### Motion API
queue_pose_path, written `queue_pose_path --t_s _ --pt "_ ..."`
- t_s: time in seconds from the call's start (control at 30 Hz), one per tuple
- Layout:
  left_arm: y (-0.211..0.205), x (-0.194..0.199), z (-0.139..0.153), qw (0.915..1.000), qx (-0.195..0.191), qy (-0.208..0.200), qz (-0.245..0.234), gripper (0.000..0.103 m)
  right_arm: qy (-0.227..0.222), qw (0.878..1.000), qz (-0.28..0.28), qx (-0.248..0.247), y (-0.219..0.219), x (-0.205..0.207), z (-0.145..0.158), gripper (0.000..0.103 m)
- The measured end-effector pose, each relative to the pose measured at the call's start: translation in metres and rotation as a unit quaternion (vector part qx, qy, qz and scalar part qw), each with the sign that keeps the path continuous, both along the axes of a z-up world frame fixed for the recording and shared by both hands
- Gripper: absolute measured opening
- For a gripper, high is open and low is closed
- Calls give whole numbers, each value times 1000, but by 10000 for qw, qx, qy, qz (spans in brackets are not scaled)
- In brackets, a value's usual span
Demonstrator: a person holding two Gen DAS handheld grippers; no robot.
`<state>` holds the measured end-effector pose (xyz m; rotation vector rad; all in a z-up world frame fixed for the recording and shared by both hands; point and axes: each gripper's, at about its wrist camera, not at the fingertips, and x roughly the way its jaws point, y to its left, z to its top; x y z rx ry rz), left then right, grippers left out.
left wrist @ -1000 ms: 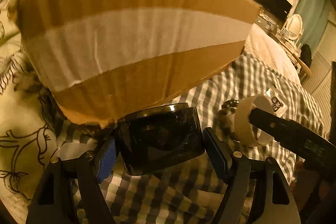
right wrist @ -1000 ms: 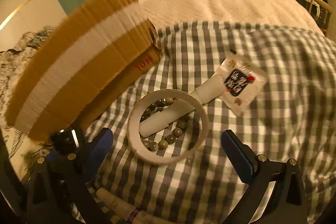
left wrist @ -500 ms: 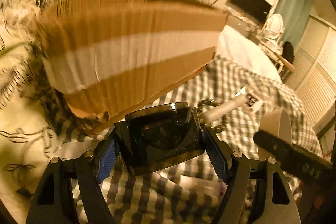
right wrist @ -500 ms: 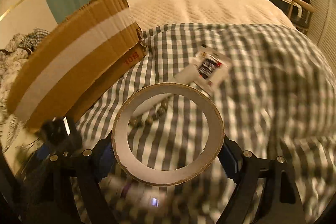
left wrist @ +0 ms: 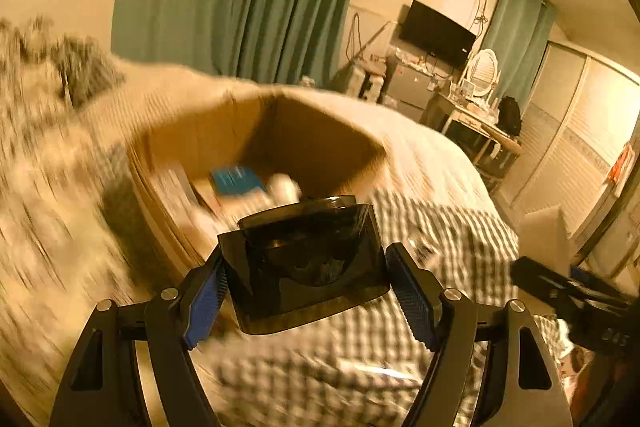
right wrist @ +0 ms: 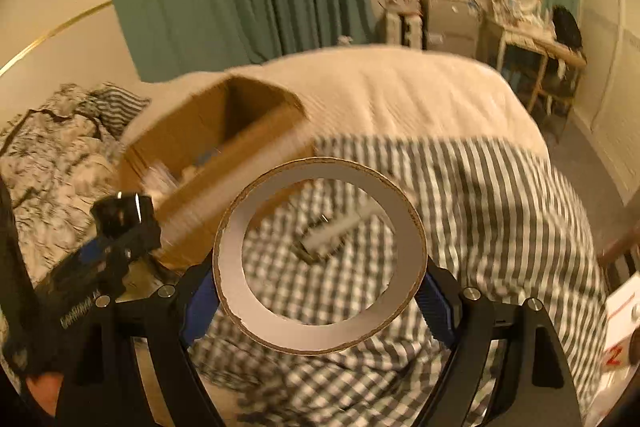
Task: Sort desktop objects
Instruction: 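Drop the black cup and tape roll into the cardboard box with both grippers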
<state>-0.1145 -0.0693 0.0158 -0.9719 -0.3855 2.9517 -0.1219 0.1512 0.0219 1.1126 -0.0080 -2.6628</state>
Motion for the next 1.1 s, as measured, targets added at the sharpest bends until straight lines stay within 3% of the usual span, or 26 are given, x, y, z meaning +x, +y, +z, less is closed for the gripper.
queue_pose_path --t_s 0.13,0.27,0.37,0.43,0.47,0.5,0.57,0.77,0.93,1.1 --pt "-29 -14 19 9973 -622 374 141 78 325 9988 296 -222 -37 -14 36 84" --pt "-54 -49 12 9968 -698 330 196 78 253 9954 605 -695 -80 -52 44 84" --pt "-62 -82 -4 9983 -534 246 -37 79 356 9925 800 -852 -109 -79 38 84" --pt "-58 -91 -17 9979 -535 343 -105 87 337 9904 853 -1031 -124 -102 28 84" --pt "-56 -93 -25 9975 -558 434 -65 100 296 9892 868 -1143 -128 -112 22 84" --pt "-54 -94 -33 9969 -586 516 7 103 276 9880 878 -1238 -131 -119 18 86" --pt "-52 -94 -43 9962 -657 551 -150 103 236 9850 876 -1468 -134 -138 7 103" --pt "-52 -98 -49 9930 -830 656 -527 103 556 9826 647 -1651 -136 -177 -20 103" --pt "-57 -89 -39 9947 -482 669 -608 103 624 9846 401 -1586 -120 -173 -15 103" --pt "-38 -49 -16 9954 -431 723 -463 103 751 9891 40 -1263 -75 -120 13 103"
